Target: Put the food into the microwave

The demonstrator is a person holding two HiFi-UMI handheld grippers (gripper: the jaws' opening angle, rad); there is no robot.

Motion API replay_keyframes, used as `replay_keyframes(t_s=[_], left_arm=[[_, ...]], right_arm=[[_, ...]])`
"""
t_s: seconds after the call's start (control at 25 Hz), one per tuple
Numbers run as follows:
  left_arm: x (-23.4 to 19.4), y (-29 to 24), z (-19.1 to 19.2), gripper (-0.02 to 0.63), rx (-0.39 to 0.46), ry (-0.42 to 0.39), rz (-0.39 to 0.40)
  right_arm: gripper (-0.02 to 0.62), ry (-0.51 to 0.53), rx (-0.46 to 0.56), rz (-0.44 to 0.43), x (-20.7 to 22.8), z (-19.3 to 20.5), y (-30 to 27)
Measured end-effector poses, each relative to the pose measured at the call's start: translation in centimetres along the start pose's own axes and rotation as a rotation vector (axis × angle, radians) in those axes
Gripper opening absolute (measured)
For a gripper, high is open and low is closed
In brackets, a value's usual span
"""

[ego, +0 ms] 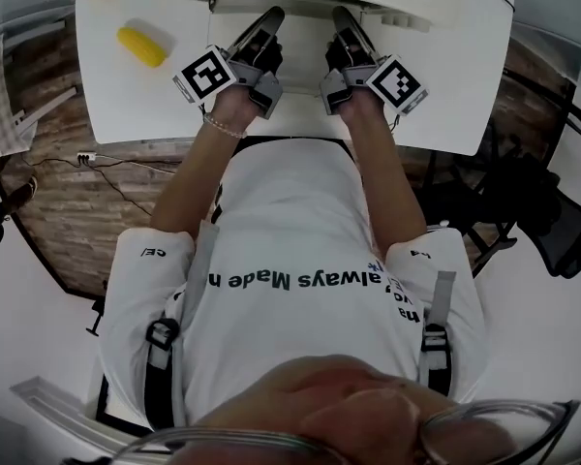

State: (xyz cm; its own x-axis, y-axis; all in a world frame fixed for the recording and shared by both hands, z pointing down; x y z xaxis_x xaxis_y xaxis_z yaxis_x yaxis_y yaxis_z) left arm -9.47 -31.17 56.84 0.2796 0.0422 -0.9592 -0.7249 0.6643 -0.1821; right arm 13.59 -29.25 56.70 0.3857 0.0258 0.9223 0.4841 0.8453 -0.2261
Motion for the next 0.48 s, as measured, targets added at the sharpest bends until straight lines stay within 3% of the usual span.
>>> replay_keyframes(t_s=[0.24, 0.48], left_arm=[[5.0, 2.4, -0.2, 0.015, 0.012, -0.220, 0.034], [8.5, 4.4, 0.2, 0.015, 0.016, -0.362, 0.054]], right_arm=[[0.022, 0.262, -0.017, -0.058, -4.3, -1.9, 3.0], [0.023, 0.518, -0.018, -0.079, -8.6, -3.2, 5.8]])
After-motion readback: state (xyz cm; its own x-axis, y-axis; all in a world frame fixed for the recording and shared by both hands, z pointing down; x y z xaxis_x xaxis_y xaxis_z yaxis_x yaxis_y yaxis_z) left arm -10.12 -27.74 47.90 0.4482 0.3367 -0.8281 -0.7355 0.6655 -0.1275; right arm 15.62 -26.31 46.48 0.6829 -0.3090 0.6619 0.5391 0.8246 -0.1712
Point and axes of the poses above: the fingertips, and each gripper's own axes: y backward along the fingers, x to its right, z out of its underside, the point moved 10 cm from there along y, backward along the fingers, and after that the axes turned 1 degree about -z, right-handed, at the moved point
